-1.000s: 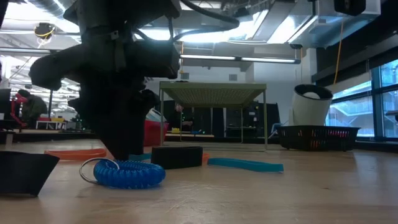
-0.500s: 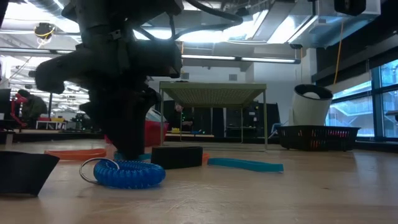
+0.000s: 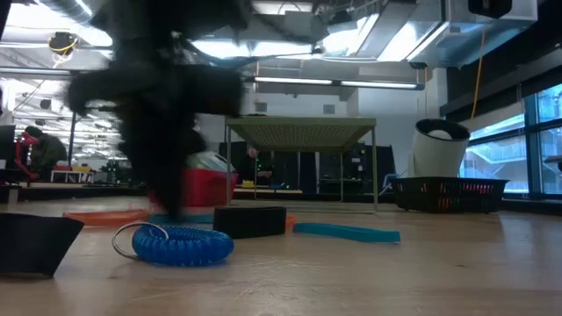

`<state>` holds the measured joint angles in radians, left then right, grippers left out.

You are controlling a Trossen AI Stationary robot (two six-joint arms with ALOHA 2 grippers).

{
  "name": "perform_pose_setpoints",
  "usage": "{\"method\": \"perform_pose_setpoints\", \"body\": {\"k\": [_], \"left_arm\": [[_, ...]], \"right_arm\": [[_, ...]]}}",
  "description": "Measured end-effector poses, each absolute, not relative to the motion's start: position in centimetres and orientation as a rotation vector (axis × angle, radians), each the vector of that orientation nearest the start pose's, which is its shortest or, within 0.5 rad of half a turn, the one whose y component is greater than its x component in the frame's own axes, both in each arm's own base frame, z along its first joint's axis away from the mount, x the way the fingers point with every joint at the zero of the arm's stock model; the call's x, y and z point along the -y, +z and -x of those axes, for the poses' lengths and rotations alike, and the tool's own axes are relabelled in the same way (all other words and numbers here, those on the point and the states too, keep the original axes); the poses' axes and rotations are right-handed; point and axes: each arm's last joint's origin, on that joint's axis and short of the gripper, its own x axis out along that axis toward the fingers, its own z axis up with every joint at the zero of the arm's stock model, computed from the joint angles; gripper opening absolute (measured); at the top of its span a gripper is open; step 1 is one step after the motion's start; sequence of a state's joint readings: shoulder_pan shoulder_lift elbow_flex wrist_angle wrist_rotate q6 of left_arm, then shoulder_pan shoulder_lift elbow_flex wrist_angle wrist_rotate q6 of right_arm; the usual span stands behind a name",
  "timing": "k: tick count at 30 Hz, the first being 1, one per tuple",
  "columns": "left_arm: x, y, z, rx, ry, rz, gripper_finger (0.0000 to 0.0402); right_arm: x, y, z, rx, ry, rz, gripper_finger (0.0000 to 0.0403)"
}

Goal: Pick & Place Office Desk Supplies
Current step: Put the blue rubber band into the black bin

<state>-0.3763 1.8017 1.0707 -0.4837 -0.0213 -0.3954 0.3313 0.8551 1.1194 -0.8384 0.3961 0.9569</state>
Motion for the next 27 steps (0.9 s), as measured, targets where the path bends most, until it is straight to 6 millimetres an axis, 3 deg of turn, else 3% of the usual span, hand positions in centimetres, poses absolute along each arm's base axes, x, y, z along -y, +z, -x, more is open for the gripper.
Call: {"method": "perform_pose_setpoints", "body": {"k": [4,19,27], "left_arm": [[12.2,18.0,-30.9,-1.155,-0.068,0.167,0.0002],[11.6,22.5,-30.5,-0.958,-0.045,0.380,0.0002],[9.3,27.8,-30.4,-0.629,-0.007,0.504,0.0002]], "right_arm": [[-3.9,37.7,-14.5,-0.438,-0.255,-0.716,0.0118],[-4.1,38.1,-14.9,-0.400,-0.221,-0.700,0.0118],[-4.7,38.4,-16.5,-0.370,-0.134,-0.649,0.0118]]}}
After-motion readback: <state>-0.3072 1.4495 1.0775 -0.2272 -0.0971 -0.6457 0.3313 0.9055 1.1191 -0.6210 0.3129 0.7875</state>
